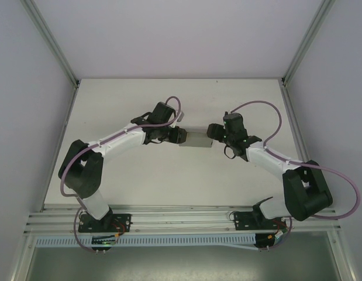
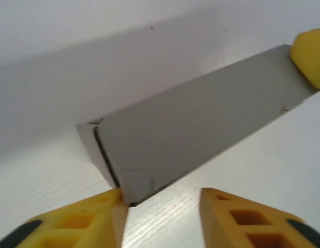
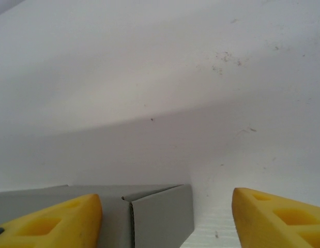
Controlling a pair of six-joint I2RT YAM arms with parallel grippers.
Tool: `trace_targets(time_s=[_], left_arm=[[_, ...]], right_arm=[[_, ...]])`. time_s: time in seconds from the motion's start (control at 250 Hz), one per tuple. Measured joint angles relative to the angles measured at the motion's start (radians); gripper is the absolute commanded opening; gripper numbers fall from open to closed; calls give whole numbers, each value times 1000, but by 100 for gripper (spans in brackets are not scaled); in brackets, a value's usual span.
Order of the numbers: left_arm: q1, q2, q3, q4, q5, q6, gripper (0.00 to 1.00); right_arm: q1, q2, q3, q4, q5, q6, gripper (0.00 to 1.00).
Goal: Assemble paper box
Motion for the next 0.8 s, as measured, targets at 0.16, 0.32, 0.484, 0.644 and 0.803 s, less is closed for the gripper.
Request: trace_targets(time_s=[0.16, 0.32, 0.484, 0.644, 0.803], left_arm=[[-4, -33, 30, -118, 20, 20, 56], [-4, -33, 109, -184, 0, 11, 75], [38, -11, 155, -193, 16, -21, 76], [131, 68, 161, -155, 100, -58, 71], [179, 130, 159, -113, 166, -76, 67]], right_arm=[[0, 5, -21, 45, -5, 26, 62], [0, 26, -25, 89, -19, 45, 59], [0, 36, -37, 130, -26, 48, 57], [-4, 43, -47, 161, -32, 50, 55], [-8, 55, -47, 182, -37, 49, 54]])
